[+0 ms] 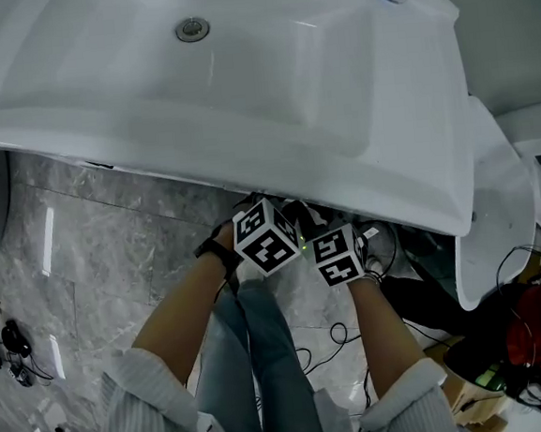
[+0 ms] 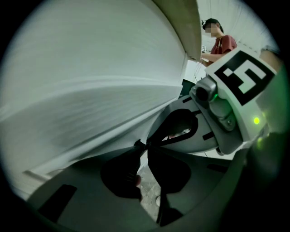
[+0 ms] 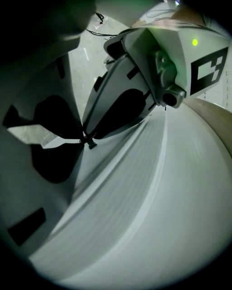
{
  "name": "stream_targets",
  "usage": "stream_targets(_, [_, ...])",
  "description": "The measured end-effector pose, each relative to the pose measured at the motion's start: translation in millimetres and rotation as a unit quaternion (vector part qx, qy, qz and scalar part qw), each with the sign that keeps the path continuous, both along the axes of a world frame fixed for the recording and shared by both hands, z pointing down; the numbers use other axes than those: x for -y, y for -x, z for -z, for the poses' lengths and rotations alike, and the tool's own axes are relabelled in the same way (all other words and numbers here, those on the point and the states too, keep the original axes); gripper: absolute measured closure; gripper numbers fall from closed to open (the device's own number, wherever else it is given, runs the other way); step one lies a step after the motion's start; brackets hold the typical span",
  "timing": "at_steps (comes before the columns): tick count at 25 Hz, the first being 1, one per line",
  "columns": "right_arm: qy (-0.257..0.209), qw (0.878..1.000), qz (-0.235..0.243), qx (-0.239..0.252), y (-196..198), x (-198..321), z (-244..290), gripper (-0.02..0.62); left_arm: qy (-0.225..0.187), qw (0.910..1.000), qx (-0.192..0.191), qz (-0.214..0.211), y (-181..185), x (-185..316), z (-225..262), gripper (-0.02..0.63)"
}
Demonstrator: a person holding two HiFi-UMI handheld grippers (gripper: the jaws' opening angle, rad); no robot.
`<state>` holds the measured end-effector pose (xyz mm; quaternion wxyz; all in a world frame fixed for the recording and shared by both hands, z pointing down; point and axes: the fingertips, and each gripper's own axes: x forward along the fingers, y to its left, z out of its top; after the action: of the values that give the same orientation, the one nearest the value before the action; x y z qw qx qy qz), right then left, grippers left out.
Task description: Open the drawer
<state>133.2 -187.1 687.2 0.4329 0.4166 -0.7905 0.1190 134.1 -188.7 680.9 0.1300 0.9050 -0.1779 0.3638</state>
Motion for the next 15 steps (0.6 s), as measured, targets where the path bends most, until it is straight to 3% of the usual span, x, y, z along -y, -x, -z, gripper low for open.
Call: stream_targets(15, [0.04, 0.999, 0.003, 0.02, 6, -22, -1, 0.572, 0.005, 0.9995, 0.013, -0.027, 7, -21, 0, 0.552])
